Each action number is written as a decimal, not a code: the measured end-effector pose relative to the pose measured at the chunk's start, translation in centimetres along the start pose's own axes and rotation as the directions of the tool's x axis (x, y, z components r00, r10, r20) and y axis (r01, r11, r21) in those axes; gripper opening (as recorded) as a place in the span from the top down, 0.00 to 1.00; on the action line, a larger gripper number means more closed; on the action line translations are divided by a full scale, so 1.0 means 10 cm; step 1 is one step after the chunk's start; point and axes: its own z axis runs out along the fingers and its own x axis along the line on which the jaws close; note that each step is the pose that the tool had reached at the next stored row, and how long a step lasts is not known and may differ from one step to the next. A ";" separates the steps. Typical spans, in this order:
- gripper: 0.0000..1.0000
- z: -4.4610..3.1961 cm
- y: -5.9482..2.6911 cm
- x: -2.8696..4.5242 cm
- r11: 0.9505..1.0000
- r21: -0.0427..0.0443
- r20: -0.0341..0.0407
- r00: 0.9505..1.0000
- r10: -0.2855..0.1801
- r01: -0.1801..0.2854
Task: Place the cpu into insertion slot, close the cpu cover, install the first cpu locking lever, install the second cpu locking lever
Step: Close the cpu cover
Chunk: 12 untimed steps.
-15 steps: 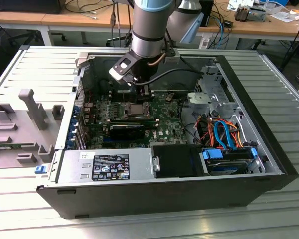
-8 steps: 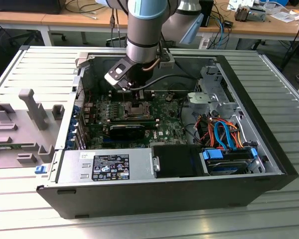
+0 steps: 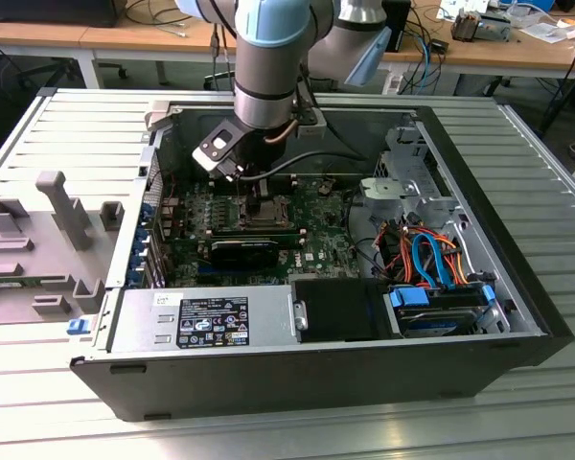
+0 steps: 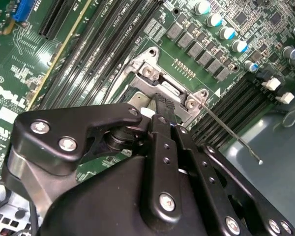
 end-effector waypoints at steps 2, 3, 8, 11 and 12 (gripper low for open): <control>0.89 0.009 0.000 -0.001 1.000 0.000 0.000 1.000 0.000 0.000; 0.89 0.010 0.000 -0.001 1.000 0.000 0.000 1.000 0.000 0.000; 0.89 0.028 0.000 -0.002 1.000 0.000 0.000 1.000 0.000 0.000; 0.89 0.004 -0.001 0.000 1.000 -0.001 -0.002 1.000 0.000 0.000; 0.89 -0.017 -0.002 -0.001 1.000 -0.001 -0.002 1.000 0.000 0.000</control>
